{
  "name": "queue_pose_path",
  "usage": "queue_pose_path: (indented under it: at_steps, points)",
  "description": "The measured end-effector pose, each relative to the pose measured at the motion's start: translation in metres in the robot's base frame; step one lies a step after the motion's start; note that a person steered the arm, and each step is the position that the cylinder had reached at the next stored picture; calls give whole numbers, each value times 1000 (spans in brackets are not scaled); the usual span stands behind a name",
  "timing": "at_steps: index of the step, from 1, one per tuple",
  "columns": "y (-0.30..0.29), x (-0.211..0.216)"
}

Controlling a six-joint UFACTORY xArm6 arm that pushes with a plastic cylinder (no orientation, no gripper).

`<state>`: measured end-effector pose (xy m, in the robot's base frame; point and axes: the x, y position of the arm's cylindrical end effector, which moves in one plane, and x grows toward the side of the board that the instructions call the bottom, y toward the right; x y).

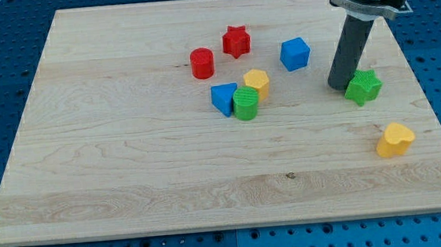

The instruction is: Push the green star to the top of the yellow heart

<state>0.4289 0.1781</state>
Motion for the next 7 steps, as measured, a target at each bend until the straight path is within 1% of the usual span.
queue_pose_path:
  at_steps: [1, 3, 4, 5, 6, 7]
  points:
    - [4, -23]
    - [26, 38]
    - [34, 47]
    - [34, -10]
    - [78, -15]
    - [97, 15]
